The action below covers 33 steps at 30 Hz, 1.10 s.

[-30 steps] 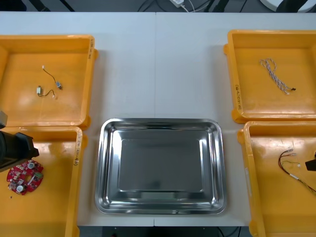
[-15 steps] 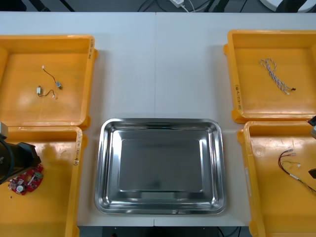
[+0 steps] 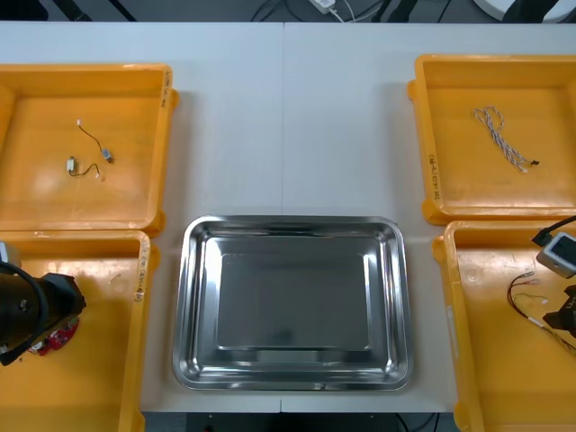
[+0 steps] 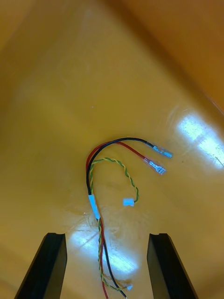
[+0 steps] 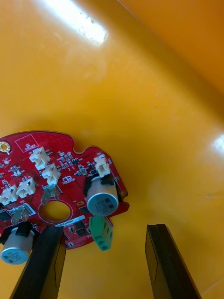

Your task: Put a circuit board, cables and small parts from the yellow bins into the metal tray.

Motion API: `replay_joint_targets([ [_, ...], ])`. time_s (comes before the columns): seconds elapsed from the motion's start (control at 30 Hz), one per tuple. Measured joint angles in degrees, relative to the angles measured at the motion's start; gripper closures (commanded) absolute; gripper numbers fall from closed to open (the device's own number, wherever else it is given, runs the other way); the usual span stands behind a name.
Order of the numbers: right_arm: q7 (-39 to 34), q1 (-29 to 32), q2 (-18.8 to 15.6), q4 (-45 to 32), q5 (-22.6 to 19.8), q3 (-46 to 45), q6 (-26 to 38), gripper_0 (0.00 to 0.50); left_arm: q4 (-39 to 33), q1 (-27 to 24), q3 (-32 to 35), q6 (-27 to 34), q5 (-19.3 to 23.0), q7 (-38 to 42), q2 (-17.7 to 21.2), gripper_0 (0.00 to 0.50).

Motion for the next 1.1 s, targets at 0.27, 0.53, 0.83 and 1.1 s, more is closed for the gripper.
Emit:
replay_joint_targets([
  [0.27, 5.7, 0.0, 1.3, 3.4, 0.1, 0.4, -3.0, 0.0, 0.0, 0.6, -1.2, -0.7, -0.8, 1.2, -0.1, 0.0],
  [0.53, 5.7, 0.0, 1.6, 5.9, 1.6, 2.5, -6.1, 0.0, 0.0, 0.6, -1.6, -0.7, -0.8, 3.6, -0.1, 0.0],
  [0.83, 5.7, 0.0, 1.6, 7.0, 3.2, 4.8, -7.4, 0.0, 0.4, 0.6, -1.9, -2.2, -1.0, 4.3, -0.1, 0.0],
  [1.1, 5.7, 0.0, 1.6, 7.0, 4.8, 6.3, -8.6, 0.0, 0.5, 0.7, -1.9, -2.6, -1.6, 4.3, -0.1, 0.0],
])
